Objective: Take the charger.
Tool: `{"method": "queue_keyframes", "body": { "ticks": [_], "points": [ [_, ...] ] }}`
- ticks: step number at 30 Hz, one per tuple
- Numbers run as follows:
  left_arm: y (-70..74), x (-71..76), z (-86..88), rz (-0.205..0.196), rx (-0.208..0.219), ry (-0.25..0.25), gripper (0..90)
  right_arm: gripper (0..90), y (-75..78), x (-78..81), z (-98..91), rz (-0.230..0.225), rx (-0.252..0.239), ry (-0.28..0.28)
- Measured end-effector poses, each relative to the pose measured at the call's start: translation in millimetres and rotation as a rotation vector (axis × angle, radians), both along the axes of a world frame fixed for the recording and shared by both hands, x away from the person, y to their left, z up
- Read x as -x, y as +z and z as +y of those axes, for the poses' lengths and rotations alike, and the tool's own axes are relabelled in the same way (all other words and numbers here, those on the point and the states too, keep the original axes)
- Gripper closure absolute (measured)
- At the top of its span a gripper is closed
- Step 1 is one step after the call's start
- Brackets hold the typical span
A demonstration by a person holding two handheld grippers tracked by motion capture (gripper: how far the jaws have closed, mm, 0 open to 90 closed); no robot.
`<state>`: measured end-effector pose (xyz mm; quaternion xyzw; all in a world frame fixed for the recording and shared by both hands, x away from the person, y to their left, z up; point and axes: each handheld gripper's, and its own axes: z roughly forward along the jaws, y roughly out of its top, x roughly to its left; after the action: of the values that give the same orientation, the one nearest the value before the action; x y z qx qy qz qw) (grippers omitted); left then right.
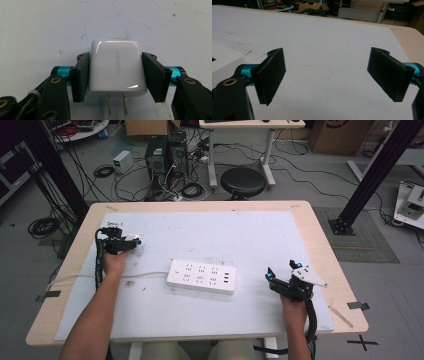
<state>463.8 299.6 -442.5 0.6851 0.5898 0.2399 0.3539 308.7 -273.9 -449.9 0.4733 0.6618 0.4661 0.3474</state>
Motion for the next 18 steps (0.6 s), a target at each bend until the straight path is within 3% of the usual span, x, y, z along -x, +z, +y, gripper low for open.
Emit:
{"method": "queue_keyframes", "body": {
  "ticks": [9, 10, 18],
  "points": [
    [10.3, 7.6, -0.2, -0.034, 0.017, -0.023, 42.5, 15.5, 0.0, -0.1, 0.1, -0.003, 0.003, 0.002],
    [15.9, 10.7, -2.0, -0.056, 0.013, -0.035, 42.5, 15.4, 0.1, 0.0, 0.3, -0.001, 0.001, 0.003],
    [31.5, 27.9, -8.7, -0.111, -0.001, -0.071, 42.5, 15.4, 0.1, -0.6, 0.0, -0.001, 0.005, 0.008]
  ]
}}
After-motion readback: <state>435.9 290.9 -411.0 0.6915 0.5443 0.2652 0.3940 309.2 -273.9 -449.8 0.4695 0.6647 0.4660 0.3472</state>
